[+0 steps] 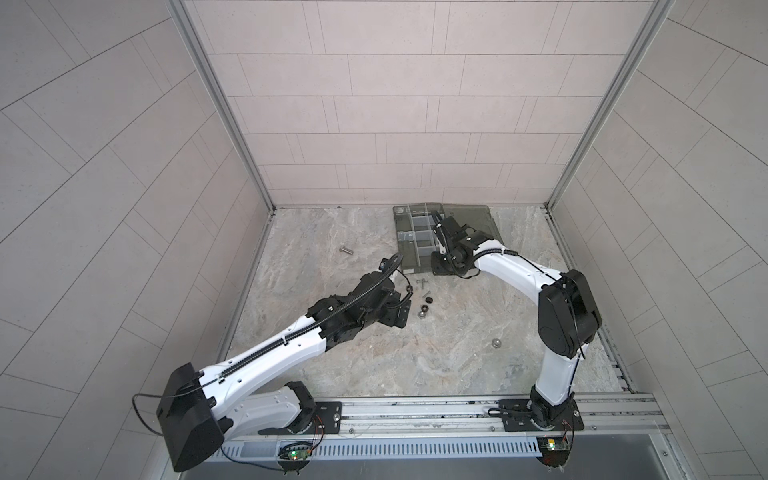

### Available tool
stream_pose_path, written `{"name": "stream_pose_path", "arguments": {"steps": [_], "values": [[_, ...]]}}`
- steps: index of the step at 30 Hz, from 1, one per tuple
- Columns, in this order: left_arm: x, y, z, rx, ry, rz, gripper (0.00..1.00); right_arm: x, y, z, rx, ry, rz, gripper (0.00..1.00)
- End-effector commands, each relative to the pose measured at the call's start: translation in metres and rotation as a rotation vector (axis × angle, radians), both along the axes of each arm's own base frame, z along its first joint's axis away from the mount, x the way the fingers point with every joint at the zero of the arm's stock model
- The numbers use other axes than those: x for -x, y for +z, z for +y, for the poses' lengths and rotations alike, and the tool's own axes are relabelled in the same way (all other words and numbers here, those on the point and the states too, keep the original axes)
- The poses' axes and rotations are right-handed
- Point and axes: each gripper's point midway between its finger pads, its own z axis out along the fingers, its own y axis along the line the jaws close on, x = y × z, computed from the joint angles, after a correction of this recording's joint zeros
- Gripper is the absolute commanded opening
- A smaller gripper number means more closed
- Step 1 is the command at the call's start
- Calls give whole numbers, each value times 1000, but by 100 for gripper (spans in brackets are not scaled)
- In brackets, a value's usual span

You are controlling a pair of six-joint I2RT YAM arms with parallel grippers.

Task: Sort the screws and nuts into containers
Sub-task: 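Carry the black nut with the right gripper into a box compartment, then release the nut with the right gripper while the left gripper lowers toward a bolt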

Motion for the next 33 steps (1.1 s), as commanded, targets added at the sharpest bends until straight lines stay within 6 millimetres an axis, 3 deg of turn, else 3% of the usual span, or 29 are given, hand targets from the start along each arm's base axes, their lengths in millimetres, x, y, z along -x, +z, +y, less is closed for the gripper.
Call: {"name": "stream_pose_path", "arguments": {"steps": [1,8,13,19,23,33], "values": [[-7,14,-6,15,-19,-19,100,-11,9,-21,17,-41,0,4],[-22,18,-3,27,-8,-5,100,-49,-2,-37,-24,-104,19,4],[-29,14,2,33,6,18,100,-61,-17,-36,-41,-114,48,4],[-32,6,4,31,13,42,100,-59,-35,-36,-33,-115,79,7],[-31,1,7,29,21,51,100,-56,-41,-37,-34,-114,90,22],[-25,-6,19,42,58,62,100,-41,-10,-39,-48,-91,42,29]]}}
